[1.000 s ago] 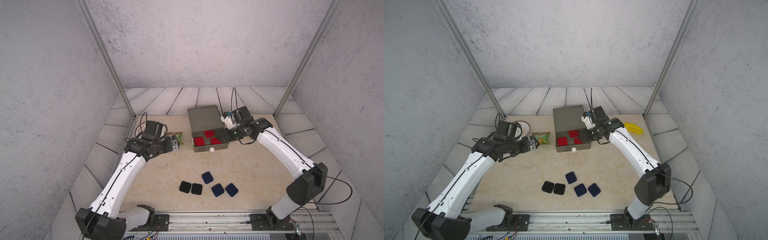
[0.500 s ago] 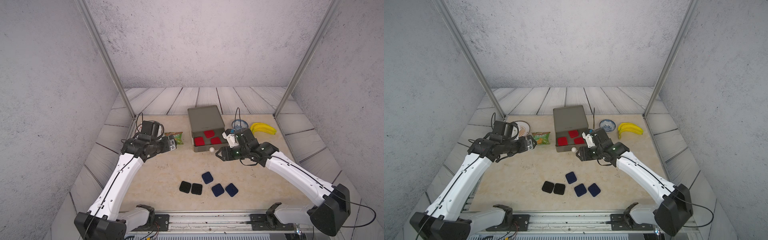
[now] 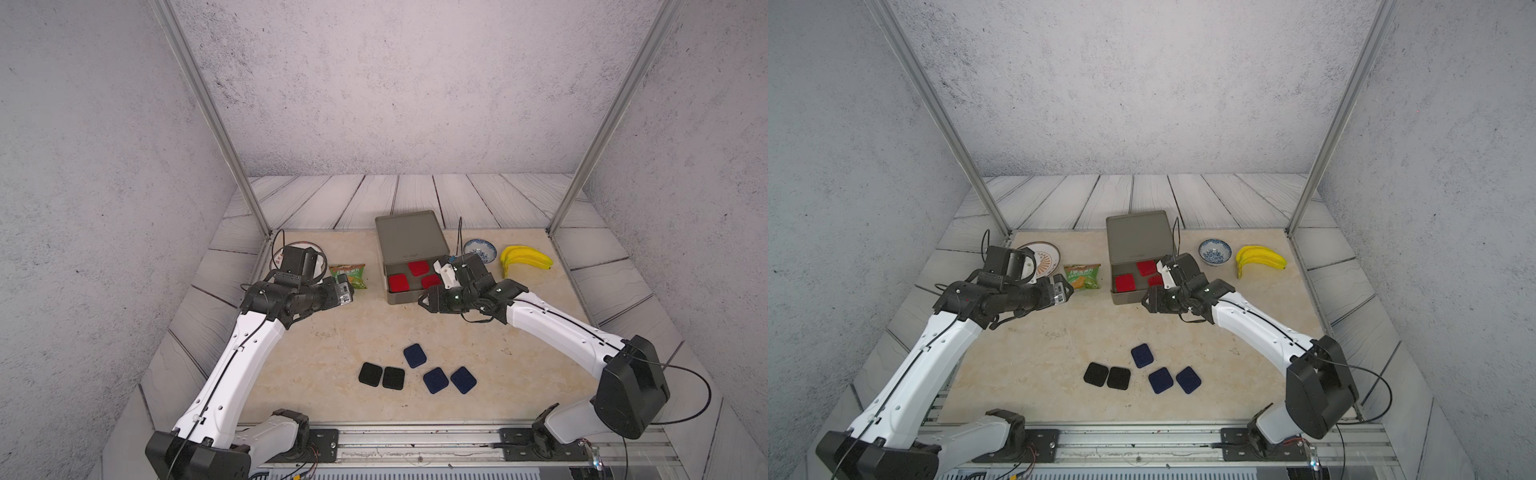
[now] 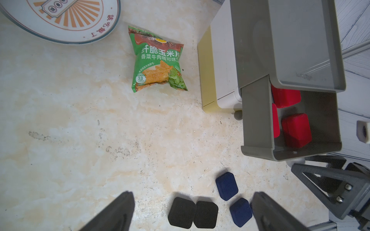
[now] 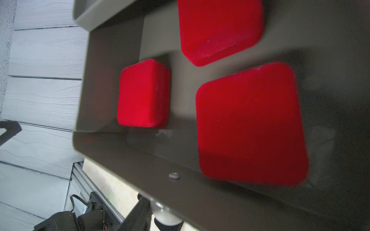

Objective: Place the brooch boxes into the drawer by color
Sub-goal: Close the drawer in the storage box.

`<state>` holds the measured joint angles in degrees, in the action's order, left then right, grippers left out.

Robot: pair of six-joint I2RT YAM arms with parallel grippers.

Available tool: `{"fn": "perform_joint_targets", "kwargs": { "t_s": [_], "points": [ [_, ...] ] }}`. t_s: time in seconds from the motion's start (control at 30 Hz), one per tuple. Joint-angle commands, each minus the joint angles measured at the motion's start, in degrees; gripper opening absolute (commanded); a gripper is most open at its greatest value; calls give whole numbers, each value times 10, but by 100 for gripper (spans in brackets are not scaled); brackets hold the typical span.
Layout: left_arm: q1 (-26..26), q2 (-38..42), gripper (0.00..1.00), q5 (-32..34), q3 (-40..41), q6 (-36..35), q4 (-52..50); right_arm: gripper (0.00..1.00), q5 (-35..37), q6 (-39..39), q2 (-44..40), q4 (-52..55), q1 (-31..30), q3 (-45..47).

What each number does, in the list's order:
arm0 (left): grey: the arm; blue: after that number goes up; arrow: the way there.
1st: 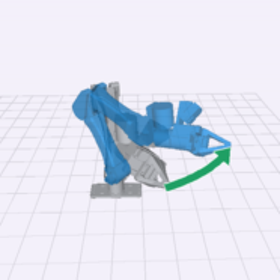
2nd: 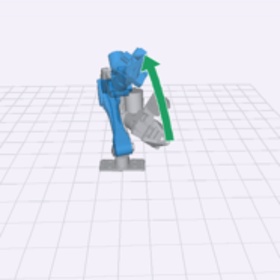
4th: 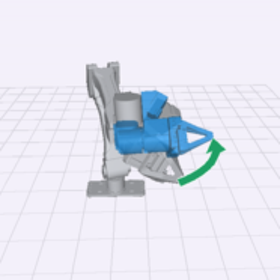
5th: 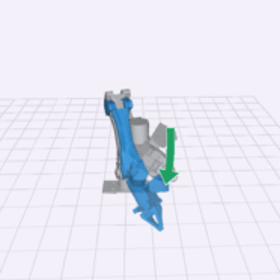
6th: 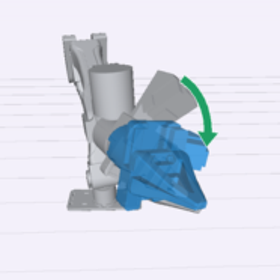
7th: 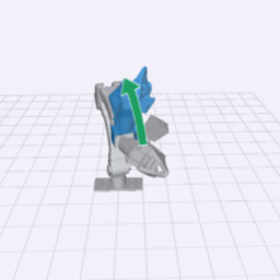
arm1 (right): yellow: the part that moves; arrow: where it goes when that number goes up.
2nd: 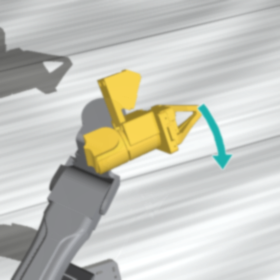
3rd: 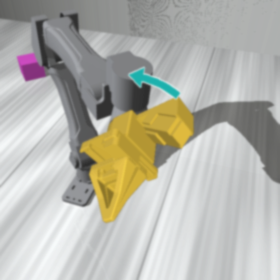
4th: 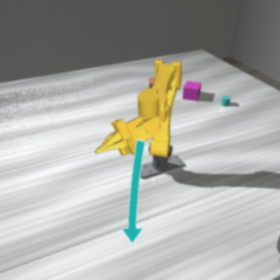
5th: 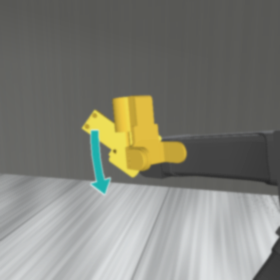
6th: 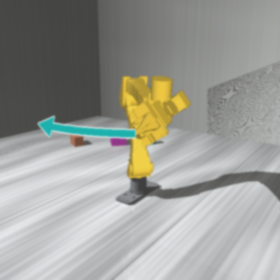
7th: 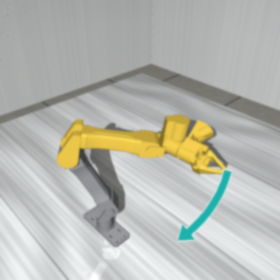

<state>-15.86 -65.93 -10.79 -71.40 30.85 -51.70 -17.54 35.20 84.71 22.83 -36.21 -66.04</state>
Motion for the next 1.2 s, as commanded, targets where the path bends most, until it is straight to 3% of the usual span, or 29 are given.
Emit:
{"fn": "perform_joint_targets", "kwargs": {
  "t_s": [0.0,0.1,0.37,0.7,1.17],
  "points": [
    [4,7,98,-2,8,-4,-5,42,16,11,1,-21,-1,-13],
    [4,7,98,-5,9,-4,-5,27,27,14,2,-29,-1,-14],
    [4,11,98,1,9,-10,-14,14,45,6,18,-19,-1,-38],
    [4,18,98,3,2,-14,-28,13,66,-30,45,-18,3,-96],
    [5,11,98,14,3,-18,-36,14,62,-90,167,8,18,-218]
  ]
}}
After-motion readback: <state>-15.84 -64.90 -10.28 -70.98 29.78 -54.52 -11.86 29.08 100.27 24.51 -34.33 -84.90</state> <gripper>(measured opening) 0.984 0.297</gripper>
